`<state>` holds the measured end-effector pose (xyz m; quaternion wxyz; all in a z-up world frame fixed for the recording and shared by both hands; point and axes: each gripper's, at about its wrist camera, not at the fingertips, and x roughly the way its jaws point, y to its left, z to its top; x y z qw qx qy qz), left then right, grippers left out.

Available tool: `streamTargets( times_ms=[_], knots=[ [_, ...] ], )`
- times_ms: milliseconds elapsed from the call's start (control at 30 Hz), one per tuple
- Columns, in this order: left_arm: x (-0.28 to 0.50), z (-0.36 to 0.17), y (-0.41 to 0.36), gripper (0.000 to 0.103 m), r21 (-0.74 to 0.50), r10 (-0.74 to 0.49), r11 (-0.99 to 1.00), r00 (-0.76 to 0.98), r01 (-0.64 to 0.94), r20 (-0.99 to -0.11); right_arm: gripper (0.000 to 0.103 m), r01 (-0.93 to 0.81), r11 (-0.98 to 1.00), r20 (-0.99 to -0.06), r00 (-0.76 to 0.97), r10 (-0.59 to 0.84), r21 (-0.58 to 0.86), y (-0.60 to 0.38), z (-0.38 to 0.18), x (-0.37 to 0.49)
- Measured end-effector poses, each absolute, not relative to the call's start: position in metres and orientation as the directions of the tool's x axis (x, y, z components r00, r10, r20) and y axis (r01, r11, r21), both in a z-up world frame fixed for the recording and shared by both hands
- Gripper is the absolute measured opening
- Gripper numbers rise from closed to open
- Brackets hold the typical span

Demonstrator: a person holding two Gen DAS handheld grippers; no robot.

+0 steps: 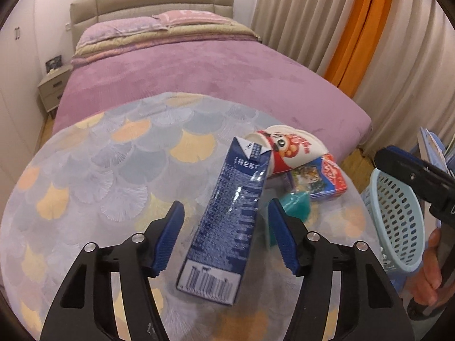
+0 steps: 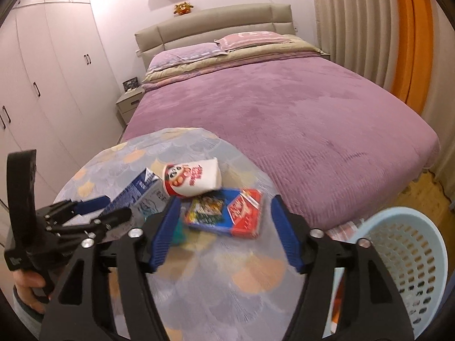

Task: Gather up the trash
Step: 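Grasp the blue milk carton with the left tool while the right tool grasps the panda-print cup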

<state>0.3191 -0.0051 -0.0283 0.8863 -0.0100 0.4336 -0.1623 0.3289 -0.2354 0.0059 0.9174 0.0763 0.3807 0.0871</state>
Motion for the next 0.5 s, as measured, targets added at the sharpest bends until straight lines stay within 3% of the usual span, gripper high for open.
streamTargets(
  times_ms=[100,233,500],
  knots=[
    [0.327,-0.036,-0.003,0.054,-0.171,-0.303,0.945,0.554,0.277,-0.776,0.069,-0.108,0.971,-0.696,0.681,0.228,0.212,-0.226,0.002,0.344],
    [0.331,-0.046,-0.003,0.037,-0.204,-0.333,0.936,0.527,0.288,-0.782,0.078,-0.114,0.968,-0.711,0.66,0.242,0.224,-0.212,-0.006,0.365],
    [0.323,-0.044,0.027,0.035,-0.241,-0.324,0.946,0.605,0.217,-0.727,0.081,-0.127,0.967,-0.742,0.622,0.251,0.22,-0.19,-0.025,0.392]
  ],
)
